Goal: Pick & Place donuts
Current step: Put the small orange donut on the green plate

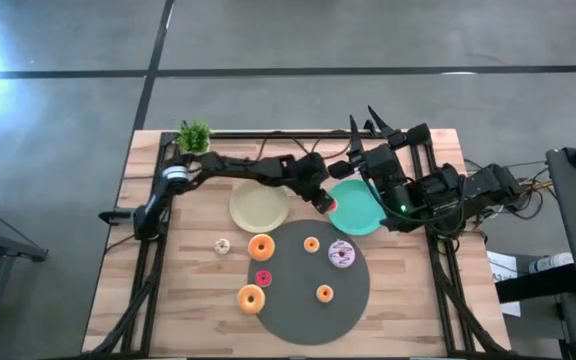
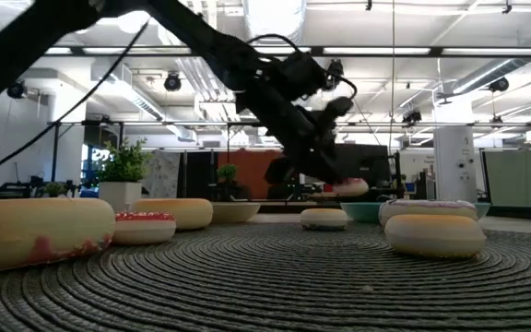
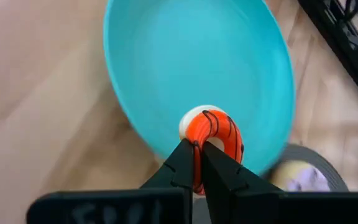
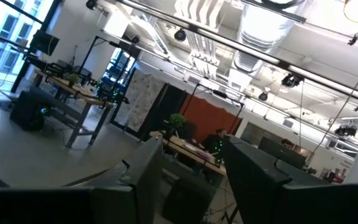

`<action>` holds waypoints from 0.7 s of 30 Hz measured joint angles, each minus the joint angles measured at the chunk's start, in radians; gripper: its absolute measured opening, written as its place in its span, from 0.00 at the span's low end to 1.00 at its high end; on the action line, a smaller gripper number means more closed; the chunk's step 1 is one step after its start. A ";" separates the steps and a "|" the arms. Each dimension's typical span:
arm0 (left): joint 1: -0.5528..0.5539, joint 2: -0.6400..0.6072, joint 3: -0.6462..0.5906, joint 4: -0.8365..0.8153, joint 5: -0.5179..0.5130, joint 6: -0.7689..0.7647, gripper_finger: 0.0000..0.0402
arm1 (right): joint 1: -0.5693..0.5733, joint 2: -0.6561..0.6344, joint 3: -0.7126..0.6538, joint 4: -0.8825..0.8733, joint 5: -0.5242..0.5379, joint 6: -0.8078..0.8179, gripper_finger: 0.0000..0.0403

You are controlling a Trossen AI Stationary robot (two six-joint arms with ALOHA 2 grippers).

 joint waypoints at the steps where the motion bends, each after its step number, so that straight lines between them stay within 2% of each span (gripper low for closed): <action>1: 0.001 0.020 0.028 -0.003 -0.001 0.009 0.00 | 0.000 -0.001 0.000 0.000 0.000 0.000 0.40; 7: -0.001 0.100 0.151 -0.029 0.007 0.062 0.00 | 0.001 -0.015 0.000 0.001 0.000 0.000 0.40; 12: -0.011 0.127 0.198 -0.077 -0.035 0.133 0.02 | 0.001 -0.024 0.000 0.002 0.000 0.000 0.40; 21: -0.010 0.132 0.199 -0.080 -0.071 0.190 0.29 | 0.002 -0.024 -0.007 0.002 -0.001 0.000 0.40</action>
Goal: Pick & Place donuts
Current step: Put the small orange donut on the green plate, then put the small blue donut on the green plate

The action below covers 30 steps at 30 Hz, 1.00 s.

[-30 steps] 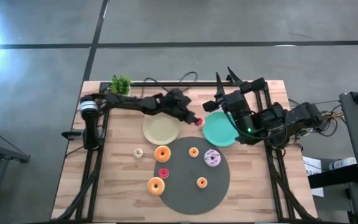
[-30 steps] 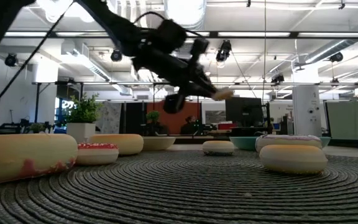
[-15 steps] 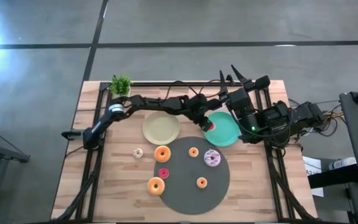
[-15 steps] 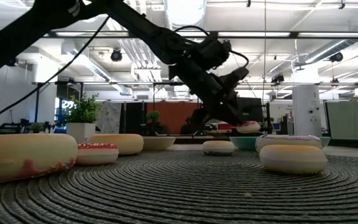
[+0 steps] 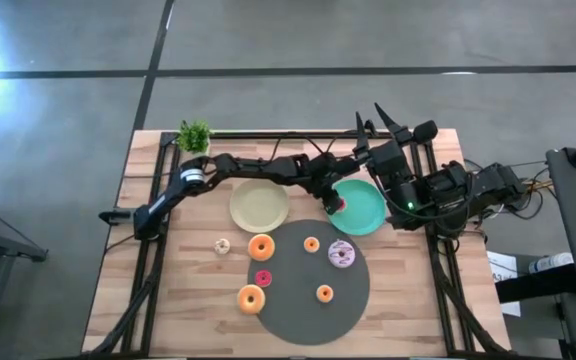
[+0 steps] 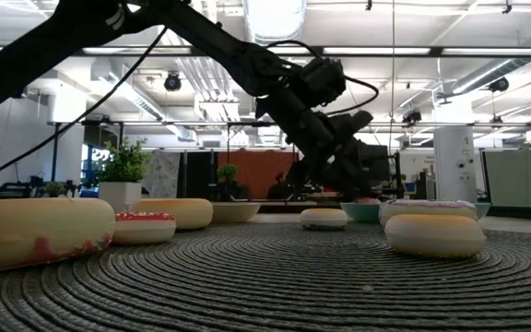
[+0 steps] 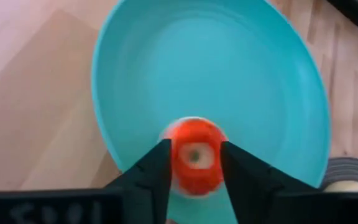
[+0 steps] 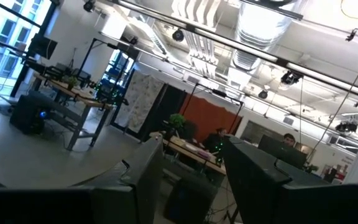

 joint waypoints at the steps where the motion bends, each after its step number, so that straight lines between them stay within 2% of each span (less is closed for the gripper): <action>1: 0.000 0.000 0.000 0.000 -0.009 0.000 0.31 | 0.000 0.000 -0.002 0.000 0.000 0.000 0.40; 5: -0.001 -0.005 0.000 -0.017 -0.023 0.001 0.39 | 0.000 0.000 -0.008 0.000 0.000 0.000 0.40; 10: -0.002 -0.061 -0.002 -0.086 -0.019 0.066 0.40 | 0.000 -0.006 -0.014 0.000 0.000 0.003 0.40; 16: -0.011 -0.210 -0.049 -0.147 0.100 0.210 0.40 | -0.004 -0.018 -0.029 0.006 0.001 0.060 0.40; 21: -0.007 -0.389 -0.272 -0.061 0.092 0.155 0.40 | -0.013 -0.014 -0.068 0.006 -0.003 0.222 0.40; 26: -0.005 -0.607 -0.618 0.128 0.084 -0.004 0.40 | -0.035 -0.015 -0.059 -0.015 -0.090 0.627 0.40; 28: -0.006 -0.706 -0.747 0.211 0.073 -0.062 0.40 | -0.062 -0.017 -0.055 -0.101 -0.058 0.773 0.40; 30: -0.006 -0.794 -0.857 0.265 0.065 -0.114 0.40 | -0.088 -0.019 -0.055 -0.289 0.035 0.945 0.40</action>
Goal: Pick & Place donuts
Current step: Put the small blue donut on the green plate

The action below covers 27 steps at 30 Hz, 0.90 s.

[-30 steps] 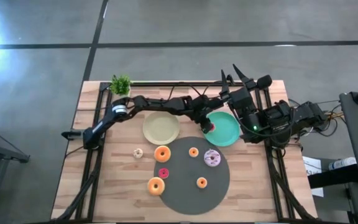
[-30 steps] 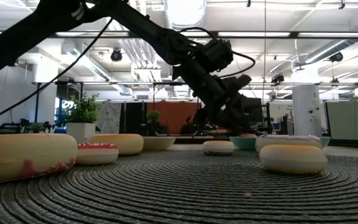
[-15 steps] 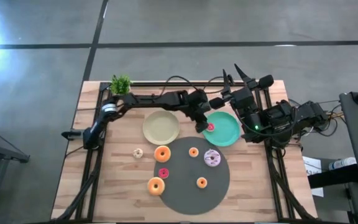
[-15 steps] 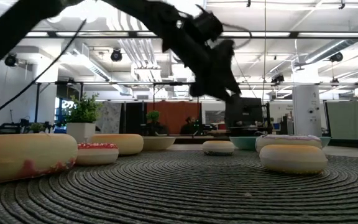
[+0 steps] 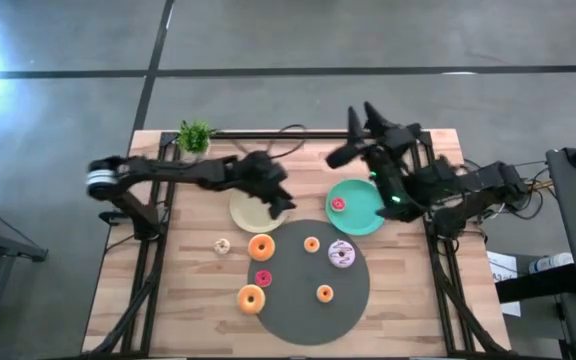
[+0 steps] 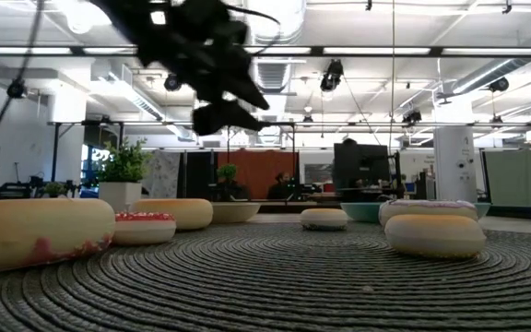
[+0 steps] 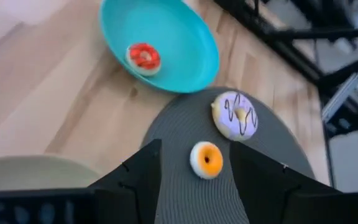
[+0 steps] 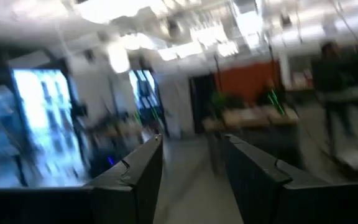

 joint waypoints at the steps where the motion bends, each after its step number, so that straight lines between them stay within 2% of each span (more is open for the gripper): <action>1: 0.000 -0.041 -0.043 0.022 -0.008 -0.018 0.40 | -0.006 0.000 0.000 -0.127 0.048 0.102 0.40; 3: 0.001 -0.116 -0.113 0.026 -0.018 -0.035 0.40 | -0.005 -0.003 0.002 -0.410 0.096 0.329 0.40; 5: 0.001 -0.187 -0.161 0.037 -0.017 -0.041 0.40 | 0.019 -0.011 0.028 -0.702 0.046 0.603 0.40; 7: 0.001 -0.253 -0.196 0.041 -0.016 -0.041 0.40 | 0.027 -0.031 0.066 -0.968 -0.117 0.948 0.40; 9: 0.000 -0.307 -0.222 0.047 -0.015 -0.039 0.40 | -0.006 -0.044 0.106 -1.208 -0.347 1.297 0.40; 12: 0.002 -0.373 -0.254 0.049 -0.016 -0.031 0.40 | -0.078 -0.046 0.122 -1.540 -0.661 1.660 0.39; 16: 0.004 -0.426 -0.284 0.046 -0.017 -0.016 0.40 | -0.095 -0.013 0.113 -1.909 -0.869 1.908 0.38; 19: 0.005 -0.443 -0.302 0.035 -0.017 -0.016 0.40 | -0.072 0.001 0.104 -2.095 -0.991 2.032 0.36; 27: 0.005 -0.456 -0.344 0.019 -0.014 -0.035 0.40 | 0.050 0.119 0.081 -2.122 -1.221 2.032 0.35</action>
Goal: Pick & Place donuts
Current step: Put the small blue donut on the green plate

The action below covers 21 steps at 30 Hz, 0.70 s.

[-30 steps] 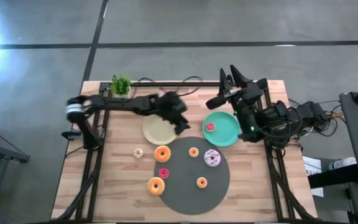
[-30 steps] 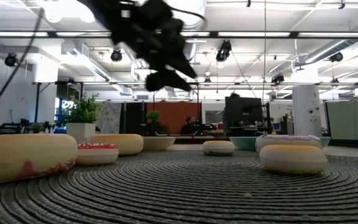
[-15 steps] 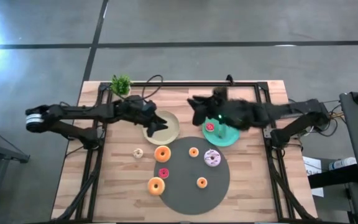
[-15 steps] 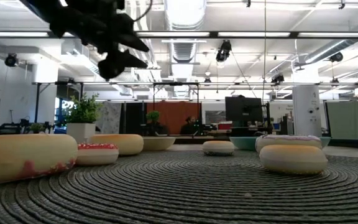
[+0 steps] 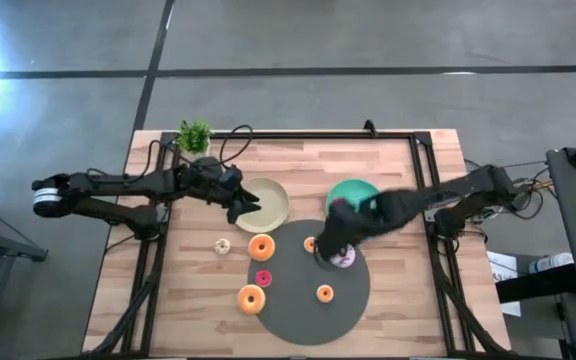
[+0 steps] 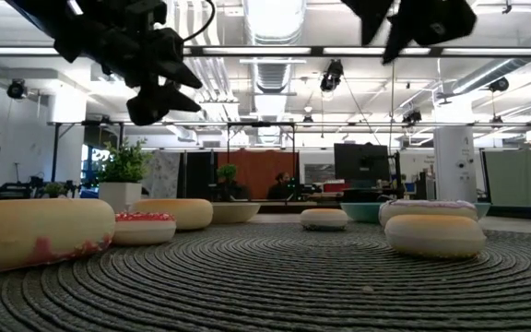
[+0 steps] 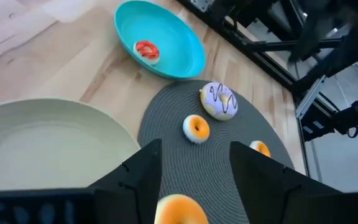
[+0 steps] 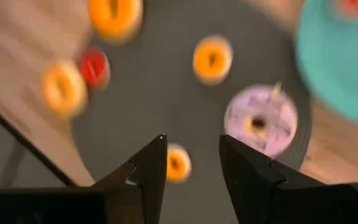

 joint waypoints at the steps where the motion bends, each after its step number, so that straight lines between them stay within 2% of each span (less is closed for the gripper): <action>1: 0.000 0.000 -0.002 0.005 0.000 0.000 0.40 | 0.015 0.028 -0.001 0.000 -0.005 -0.021 0.35; 6: 0.000 -0.001 -0.009 0.000 0.016 -0.001 0.40 | 0.050 0.154 -0.002 0.027 -0.001 -0.148 0.35; 10: 0.000 -0.010 -0.009 -0.025 0.035 -0.001 0.40 | 0.057 0.257 0.012 0.060 -0.021 -0.345 0.33; 16: -0.001 -0.035 -0.010 -0.143 0.034 0.033 0.40 | 0.097 0.350 0.084 0.094 0.174 -0.750 0.29; 21: -0.001 -0.052 -0.011 -0.213 0.030 0.041 0.40 | 0.088 0.396 0.114 0.114 0.155 -0.841 0.29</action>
